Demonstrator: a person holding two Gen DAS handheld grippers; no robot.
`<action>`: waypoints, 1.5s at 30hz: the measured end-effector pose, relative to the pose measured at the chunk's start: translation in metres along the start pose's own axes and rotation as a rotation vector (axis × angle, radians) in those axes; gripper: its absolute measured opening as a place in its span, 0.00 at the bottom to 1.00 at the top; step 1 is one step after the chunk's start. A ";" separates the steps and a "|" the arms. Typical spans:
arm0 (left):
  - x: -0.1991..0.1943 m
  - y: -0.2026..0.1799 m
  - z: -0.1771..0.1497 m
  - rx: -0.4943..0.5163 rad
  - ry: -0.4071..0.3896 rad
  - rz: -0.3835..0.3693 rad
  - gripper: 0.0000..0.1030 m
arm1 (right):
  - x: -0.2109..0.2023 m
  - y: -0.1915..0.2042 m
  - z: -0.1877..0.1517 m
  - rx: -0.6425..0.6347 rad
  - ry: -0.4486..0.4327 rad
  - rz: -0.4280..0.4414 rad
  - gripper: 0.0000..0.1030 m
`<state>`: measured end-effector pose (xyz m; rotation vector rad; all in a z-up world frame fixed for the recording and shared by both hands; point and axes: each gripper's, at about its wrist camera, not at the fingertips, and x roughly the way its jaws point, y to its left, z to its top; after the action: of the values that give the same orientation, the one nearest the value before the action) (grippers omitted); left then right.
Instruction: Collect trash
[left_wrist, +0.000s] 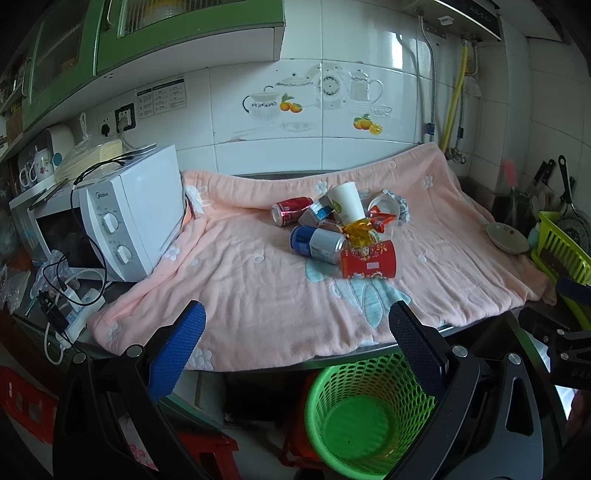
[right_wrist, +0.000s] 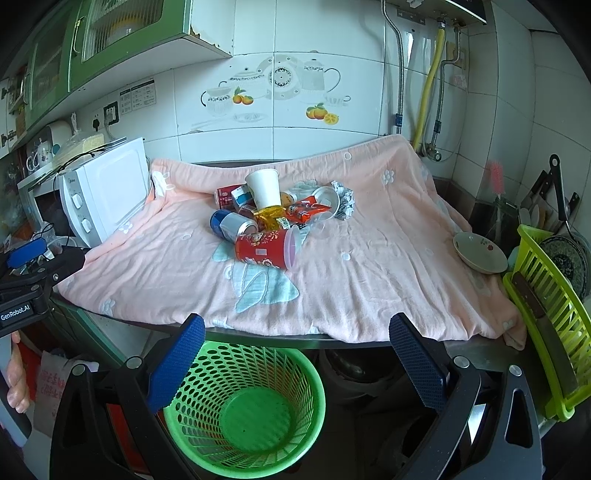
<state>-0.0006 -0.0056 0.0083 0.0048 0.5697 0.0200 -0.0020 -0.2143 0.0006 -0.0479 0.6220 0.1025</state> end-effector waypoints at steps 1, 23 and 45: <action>-0.001 0.000 0.003 -0.002 0.000 0.000 0.95 | 0.000 -0.001 0.000 0.004 -0.001 0.003 0.94; 0.014 -0.004 0.010 -0.001 0.010 0.016 0.95 | 0.014 0.002 0.003 -0.049 -0.013 -0.017 0.94; 0.063 0.015 0.028 0.005 0.041 0.057 0.95 | 0.093 0.009 0.036 -0.085 0.111 0.113 0.94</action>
<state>0.0671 0.0106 -0.0017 0.0257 0.6109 0.0747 0.0926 -0.1954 -0.0248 -0.1015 0.7311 0.2365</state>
